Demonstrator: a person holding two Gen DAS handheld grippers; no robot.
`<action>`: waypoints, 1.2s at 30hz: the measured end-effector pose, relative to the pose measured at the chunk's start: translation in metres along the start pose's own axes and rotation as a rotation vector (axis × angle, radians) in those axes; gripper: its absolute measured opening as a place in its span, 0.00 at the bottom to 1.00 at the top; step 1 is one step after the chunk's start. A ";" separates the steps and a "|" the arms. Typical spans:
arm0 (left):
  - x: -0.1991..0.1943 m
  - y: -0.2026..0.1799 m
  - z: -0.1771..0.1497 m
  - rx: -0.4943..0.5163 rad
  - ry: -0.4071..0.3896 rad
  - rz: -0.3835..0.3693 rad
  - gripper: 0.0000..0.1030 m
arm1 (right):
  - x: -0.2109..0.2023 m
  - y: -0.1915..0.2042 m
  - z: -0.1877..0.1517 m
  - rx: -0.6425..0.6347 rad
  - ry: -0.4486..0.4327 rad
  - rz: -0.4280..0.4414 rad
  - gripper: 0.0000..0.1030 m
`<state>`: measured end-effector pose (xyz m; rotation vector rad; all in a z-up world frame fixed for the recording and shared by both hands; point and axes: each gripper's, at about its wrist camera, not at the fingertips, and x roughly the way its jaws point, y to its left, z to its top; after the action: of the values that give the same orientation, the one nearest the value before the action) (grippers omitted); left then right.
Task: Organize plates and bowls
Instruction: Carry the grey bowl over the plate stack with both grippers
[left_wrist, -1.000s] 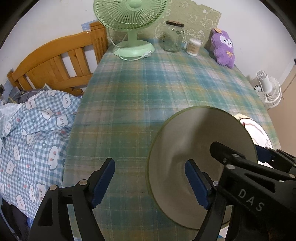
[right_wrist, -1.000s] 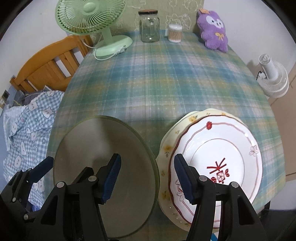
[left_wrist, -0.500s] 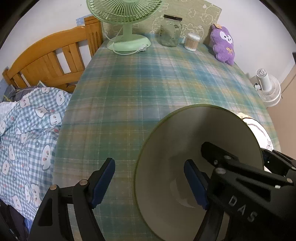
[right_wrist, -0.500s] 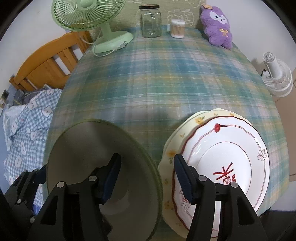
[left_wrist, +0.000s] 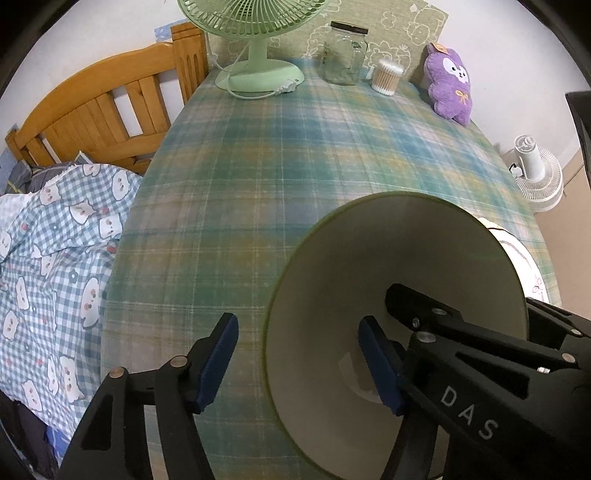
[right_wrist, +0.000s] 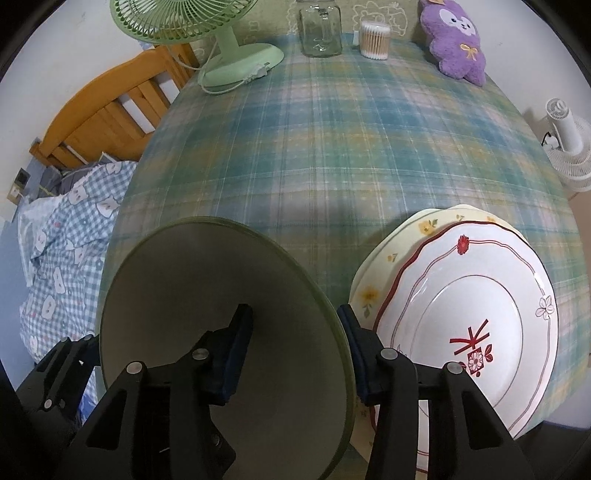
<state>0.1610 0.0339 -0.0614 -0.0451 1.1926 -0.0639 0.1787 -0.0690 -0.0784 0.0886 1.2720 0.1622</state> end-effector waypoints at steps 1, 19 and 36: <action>-0.001 -0.002 0.000 0.003 -0.004 0.010 0.64 | 0.000 -0.001 0.000 -0.001 0.001 0.003 0.48; -0.003 -0.014 -0.003 -0.034 0.011 -0.005 0.47 | -0.002 -0.004 -0.002 -0.001 0.016 0.030 0.47; -0.047 -0.027 0.004 -0.016 -0.039 -0.025 0.47 | -0.059 -0.008 -0.001 0.033 -0.048 0.003 0.47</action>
<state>0.1470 0.0108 -0.0147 -0.0747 1.1539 -0.0752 0.1612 -0.0872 -0.0246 0.1221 1.2271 0.1407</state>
